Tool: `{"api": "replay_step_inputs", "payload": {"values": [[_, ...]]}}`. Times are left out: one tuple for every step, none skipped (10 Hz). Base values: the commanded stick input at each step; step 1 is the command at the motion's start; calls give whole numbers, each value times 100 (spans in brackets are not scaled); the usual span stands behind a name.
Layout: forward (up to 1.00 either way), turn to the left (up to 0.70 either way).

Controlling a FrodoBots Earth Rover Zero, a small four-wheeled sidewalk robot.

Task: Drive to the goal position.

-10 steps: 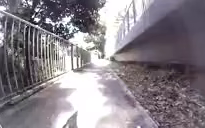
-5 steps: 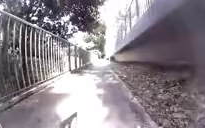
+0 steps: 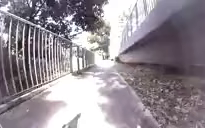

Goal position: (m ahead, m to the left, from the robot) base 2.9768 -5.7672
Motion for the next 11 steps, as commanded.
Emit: {"api": "replay_step_inputs", "payload": {"values": [[70,0],[70,0],[70,0],[70,0],[70,0],[70,0],[70,0],[70,0],[70,0],[70,-4],[70,-20]]}}
